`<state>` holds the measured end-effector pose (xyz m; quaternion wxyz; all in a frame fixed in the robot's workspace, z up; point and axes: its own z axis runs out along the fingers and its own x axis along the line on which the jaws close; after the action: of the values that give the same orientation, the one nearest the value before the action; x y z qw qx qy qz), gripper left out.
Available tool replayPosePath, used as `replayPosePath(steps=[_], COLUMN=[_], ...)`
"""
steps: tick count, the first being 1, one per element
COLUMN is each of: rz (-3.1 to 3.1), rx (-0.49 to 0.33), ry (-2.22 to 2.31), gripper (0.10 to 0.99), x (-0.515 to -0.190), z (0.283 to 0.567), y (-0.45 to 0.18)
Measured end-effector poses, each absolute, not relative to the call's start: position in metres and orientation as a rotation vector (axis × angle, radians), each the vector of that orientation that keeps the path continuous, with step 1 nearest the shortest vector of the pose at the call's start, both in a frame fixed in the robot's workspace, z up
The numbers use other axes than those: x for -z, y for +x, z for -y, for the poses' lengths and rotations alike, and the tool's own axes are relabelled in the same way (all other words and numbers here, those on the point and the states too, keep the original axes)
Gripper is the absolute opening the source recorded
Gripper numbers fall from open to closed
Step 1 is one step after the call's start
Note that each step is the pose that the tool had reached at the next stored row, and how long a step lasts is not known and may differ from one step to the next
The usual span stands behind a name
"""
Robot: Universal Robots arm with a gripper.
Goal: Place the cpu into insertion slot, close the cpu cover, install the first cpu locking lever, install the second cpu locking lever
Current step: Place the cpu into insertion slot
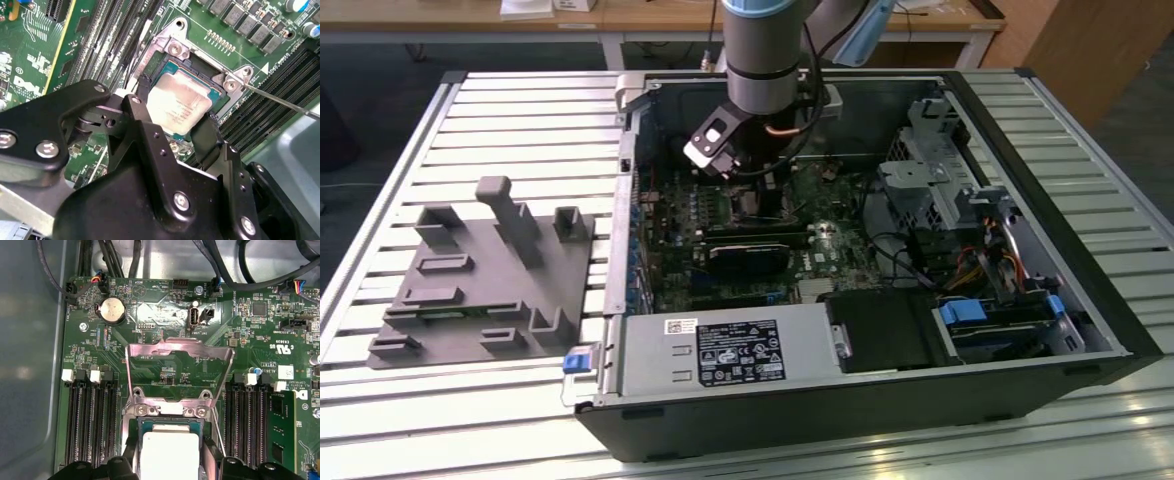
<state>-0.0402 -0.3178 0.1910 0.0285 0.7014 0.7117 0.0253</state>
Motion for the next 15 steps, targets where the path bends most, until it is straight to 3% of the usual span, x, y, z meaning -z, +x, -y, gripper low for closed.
replayPosePath(steps=[15], rz=[-2.196], rx=[-0.078], ry=[2.165], gripper=[0.612], x=[-0.1964], z=[0.3178], y=[-0.0402])
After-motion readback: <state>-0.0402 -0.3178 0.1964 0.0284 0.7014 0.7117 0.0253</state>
